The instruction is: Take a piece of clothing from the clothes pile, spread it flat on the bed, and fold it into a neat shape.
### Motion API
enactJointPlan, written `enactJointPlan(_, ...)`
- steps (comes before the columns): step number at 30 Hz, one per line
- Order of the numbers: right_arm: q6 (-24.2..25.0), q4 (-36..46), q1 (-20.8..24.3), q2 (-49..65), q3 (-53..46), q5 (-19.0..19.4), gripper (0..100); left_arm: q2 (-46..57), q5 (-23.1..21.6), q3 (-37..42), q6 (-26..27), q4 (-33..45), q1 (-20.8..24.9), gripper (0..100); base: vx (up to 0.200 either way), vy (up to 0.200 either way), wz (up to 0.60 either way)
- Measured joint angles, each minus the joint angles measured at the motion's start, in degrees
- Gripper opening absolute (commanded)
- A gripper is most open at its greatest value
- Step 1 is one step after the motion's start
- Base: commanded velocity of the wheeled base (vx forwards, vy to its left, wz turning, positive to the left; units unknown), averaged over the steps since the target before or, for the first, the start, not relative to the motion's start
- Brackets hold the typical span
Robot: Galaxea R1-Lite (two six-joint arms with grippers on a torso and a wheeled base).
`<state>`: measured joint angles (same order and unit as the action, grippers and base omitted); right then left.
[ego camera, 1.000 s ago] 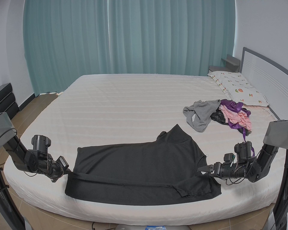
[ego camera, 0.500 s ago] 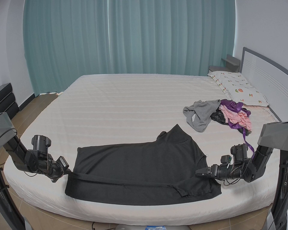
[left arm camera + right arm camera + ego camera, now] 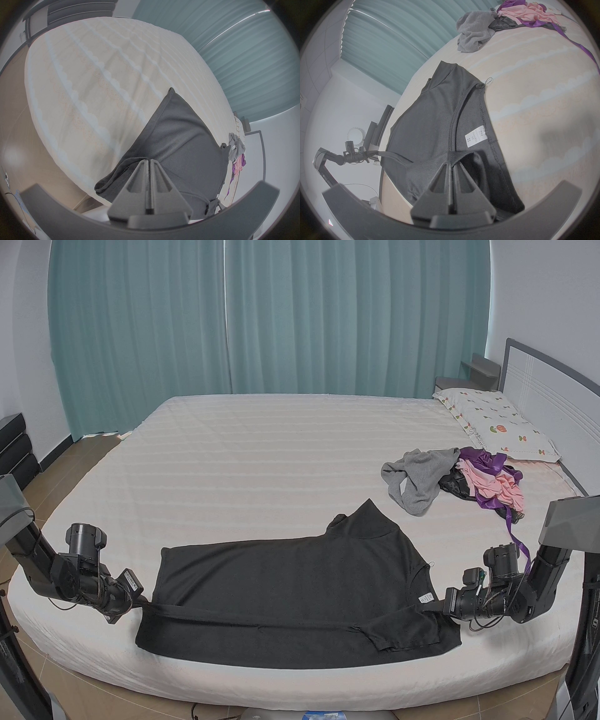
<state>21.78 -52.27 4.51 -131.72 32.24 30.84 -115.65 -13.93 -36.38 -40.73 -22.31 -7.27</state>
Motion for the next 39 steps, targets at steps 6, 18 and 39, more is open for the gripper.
enactJointPlan(6,0.4,-0.1,-0.5,2.3,-2.2,0.2,0,1.2,0.0,0.5,0.0,1.0,-0.1,0,0.0,0.0,0.0)
enactJointPlan(18,0.6,-0.1,-1.7,11.7,-9.8,0.3,0,4.6,-0.2,3.5,0.1,1.3,-0.1,0,0.0,0.0,0.0)
enactJointPlan(39,0.7,0.0,-2.2,26.8,-22.7,0.3,0,15.9,-0.8,11.6,1.5,5.1,-1.9,0,0.0,0.0,0.0)
